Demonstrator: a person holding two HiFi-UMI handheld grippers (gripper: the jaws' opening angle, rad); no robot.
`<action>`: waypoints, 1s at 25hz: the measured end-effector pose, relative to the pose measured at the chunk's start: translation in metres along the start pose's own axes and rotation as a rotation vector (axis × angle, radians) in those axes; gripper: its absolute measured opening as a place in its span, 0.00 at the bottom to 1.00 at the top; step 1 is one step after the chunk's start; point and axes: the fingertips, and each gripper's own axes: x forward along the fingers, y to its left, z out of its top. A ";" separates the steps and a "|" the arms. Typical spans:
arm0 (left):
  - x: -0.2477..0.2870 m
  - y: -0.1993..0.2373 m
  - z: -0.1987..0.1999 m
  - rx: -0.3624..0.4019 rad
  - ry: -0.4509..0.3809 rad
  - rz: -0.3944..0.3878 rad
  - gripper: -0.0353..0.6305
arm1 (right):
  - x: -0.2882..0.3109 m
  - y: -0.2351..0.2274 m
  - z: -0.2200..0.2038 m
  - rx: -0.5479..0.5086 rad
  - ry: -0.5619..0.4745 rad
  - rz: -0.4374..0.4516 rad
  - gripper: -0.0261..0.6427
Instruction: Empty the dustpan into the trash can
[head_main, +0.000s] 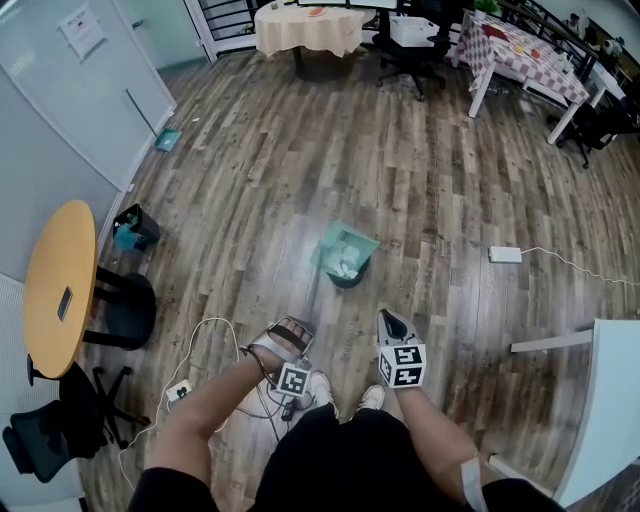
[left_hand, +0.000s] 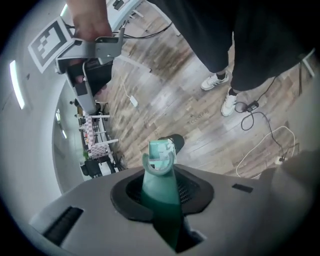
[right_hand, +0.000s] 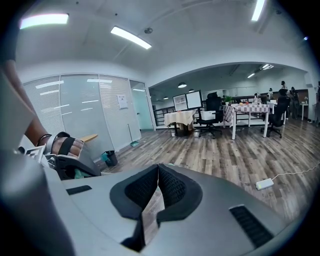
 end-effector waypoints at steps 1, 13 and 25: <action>0.000 -0.001 0.002 0.033 0.000 -0.005 0.20 | -0.001 0.000 0.000 0.001 0.000 0.000 0.08; 0.003 -0.021 0.007 0.420 0.078 -0.031 0.20 | -0.008 0.007 -0.009 0.006 0.003 0.004 0.08; 0.004 -0.003 0.001 0.712 0.162 -0.053 0.20 | -0.019 0.012 -0.018 0.033 0.000 0.007 0.08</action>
